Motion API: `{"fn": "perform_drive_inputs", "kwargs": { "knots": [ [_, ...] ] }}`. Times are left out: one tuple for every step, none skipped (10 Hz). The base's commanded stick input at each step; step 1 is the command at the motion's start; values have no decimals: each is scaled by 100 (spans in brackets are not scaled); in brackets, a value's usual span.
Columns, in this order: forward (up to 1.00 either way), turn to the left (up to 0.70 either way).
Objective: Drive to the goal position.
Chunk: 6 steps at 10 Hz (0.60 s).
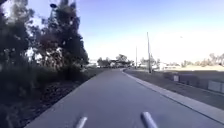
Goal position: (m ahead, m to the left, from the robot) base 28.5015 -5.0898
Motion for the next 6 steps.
{"fn": "perform_drive_inputs", "kwargs": {
  "knots": [
    [98, 0],
    [98, 0],
    [98, 0],
    [98, 0],
    [98, 0],
    [98, 0]
  ]
}}
